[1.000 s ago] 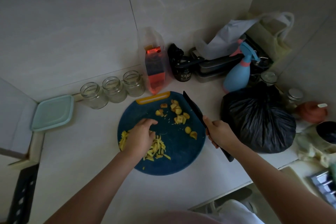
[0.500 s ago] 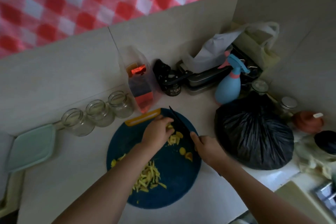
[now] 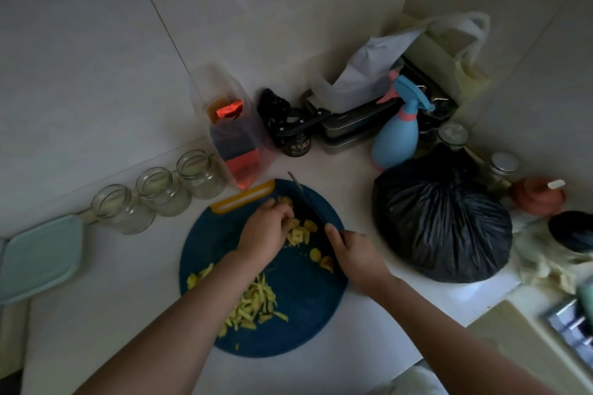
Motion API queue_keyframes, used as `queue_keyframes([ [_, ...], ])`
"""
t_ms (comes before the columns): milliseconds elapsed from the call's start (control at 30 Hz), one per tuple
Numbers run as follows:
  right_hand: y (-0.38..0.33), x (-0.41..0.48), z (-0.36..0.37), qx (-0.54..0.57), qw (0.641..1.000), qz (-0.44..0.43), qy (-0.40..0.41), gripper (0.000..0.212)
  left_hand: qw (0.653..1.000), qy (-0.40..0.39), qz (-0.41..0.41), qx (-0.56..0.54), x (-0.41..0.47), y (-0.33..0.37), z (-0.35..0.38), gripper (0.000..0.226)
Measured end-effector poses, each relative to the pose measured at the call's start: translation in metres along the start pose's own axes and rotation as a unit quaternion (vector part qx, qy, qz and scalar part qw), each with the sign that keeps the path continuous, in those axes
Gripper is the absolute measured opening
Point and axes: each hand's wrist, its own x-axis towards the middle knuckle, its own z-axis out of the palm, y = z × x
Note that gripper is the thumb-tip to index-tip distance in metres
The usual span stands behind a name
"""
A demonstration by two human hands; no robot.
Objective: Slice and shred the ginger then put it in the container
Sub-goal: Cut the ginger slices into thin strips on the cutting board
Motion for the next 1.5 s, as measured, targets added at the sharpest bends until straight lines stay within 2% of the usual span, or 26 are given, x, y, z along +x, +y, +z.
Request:
queue_keyframes([
  [167,0.0,-0.001,-0.002,0.021,1.0,0.003,-0.014,0.066,1.0,0.015,0.004,-0.019,-0.006,0.0,-0.003,0.011],
  [267,0.001,-0.001,-0.003,0.041,0.999,0.01,-0.026,0.067,0.994,0.047,-0.056,-0.081,-0.012,0.001,-0.015,0.011],
  [300,0.001,-0.001,-0.003,0.046,0.998,0.013,-0.028,0.067,0.991,0.022,-0.082,-0.102,-0.015,0.001,-0.018,0.01],
  [433,0.001,-0.003,-0.005,0.059,0.998,0.018,-0.032,0.065,0.958,-0.185,-0.128,-0.175,-0.036,0.007,-0.017,0.009],
  [500,0.001,-0.003,-0.005,0.059,0.998,0.018,-0.03,0.065,0.953,-0.206,-0.133,-0.176,-0.047,0.01,-0.009,0.009],
  [600,0.001,-0.003,-0.004,0.075,0.997,0.018,-0.024,0.066,0.969,-0.164,-0.126,-0.133,-0.053,0.015,-0.003,0.011],
  [700,0.0,-0.003,-0.004,0.091,0.995,0.024,-0.015,0.064,0.977,-0.161,-0.1,-0.096,-0.058,0.019,-0.004,0.037],
  [767,0.0,-0.003,-0.004,0.095,0.995,0.028,-0.013,0.062,0.982,-0.175,-0.06,-0.044,-0.061,0.021,-0.002,0.044],
  [967,0.0,-0.004,-0.005,0.089,0.995,0.028,-0.022,0.056,0.991,-0.129,-0.025,0.009,-0.068,0.025,0.006,0.027],
  [1100,0.001,-0.002,-0.005,0.108,0.993,0.038,-0.03,0.057,0.994,-0.107,-0.028,0.024,-0.067,0.028,0.005,0.042],
  [1200,0.002,0.0,-0.008,0.169,0.983,0.065,-0.039,0.057,0.997,-0.065,-0.027,0.016,-0.061,0.036,0.007,0.051],
  [1333,0.002,0.001,-0.009,0.246,0.962,0.11,-0.041,0.057,0.996,-0.082,-0.018,0.019,-0.047,0.052,0.017,0.055],
  [1500,0.003,0.002,-0.01,0.251,0.962,0.104,-0.042,0.056,0.995,-0.091,0.006,0.04,-0.035,0.049,0.023,0.031],
])
